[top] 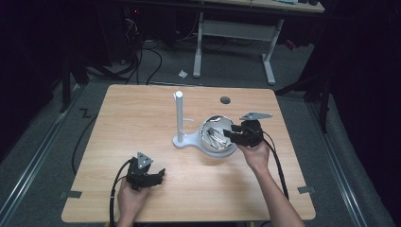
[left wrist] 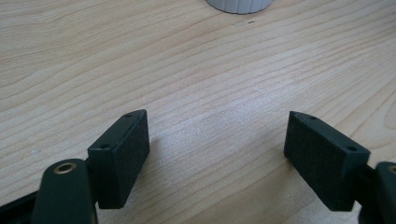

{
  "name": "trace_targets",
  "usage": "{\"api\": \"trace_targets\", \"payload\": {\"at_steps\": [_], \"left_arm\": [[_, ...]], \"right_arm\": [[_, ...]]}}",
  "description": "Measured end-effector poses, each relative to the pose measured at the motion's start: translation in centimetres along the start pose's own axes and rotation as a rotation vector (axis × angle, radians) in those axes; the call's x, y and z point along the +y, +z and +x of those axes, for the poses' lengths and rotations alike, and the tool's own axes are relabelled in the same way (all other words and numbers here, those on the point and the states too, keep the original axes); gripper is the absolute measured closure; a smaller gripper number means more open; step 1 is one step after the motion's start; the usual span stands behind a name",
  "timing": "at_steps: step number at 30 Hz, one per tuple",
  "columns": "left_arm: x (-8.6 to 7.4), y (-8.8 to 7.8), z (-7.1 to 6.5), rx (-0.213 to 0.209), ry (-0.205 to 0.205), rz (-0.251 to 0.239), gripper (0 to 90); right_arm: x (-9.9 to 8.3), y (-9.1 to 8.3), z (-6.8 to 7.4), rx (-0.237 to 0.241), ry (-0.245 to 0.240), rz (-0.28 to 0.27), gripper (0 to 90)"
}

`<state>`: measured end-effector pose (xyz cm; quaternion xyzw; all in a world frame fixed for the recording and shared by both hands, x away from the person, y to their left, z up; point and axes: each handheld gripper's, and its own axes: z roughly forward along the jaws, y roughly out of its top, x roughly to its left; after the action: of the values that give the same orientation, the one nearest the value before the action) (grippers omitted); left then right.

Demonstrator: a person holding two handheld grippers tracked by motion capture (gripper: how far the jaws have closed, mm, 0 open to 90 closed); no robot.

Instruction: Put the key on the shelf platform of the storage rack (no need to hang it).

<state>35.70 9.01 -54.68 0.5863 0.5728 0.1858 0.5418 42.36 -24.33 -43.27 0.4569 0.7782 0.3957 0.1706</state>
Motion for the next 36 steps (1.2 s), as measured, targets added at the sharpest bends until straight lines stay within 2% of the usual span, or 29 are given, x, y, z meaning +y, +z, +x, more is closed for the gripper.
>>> {"api": "trace_targets", "payload": {"at_steps": [2,12,19,28,36], "left_arm": [[0.0,0.0,0.0,-0.001,-0.001,0.001,22.8],[0.0,0.0,0.0,0.000,0.001,0.000,22.8],[0.0,0.0,0.0,0.000,0.002,0.000,22.9],[0.0,0.0,0.0,0.001,0.005,0.001,22.9],[0.0,0.0,0.0,0.000,0.005,0.001,22.9]], "right_arm": [[-0.3,-0.3,-0.2,0.001,0.014,-0.004,55.5],[-0.6,-1.8,-0.6,-0.006,0.010,-0.019,55.5],[-1.7,-2.6,-1.3,-0.014,0.047,-0.023,55.5],[-1.8,-3.9,-1.2,-0.020,0.028,-0.042,55.5],[-2.4,-4.9,-1.2,-0.010,0.033,-0.064,55.4]]}}
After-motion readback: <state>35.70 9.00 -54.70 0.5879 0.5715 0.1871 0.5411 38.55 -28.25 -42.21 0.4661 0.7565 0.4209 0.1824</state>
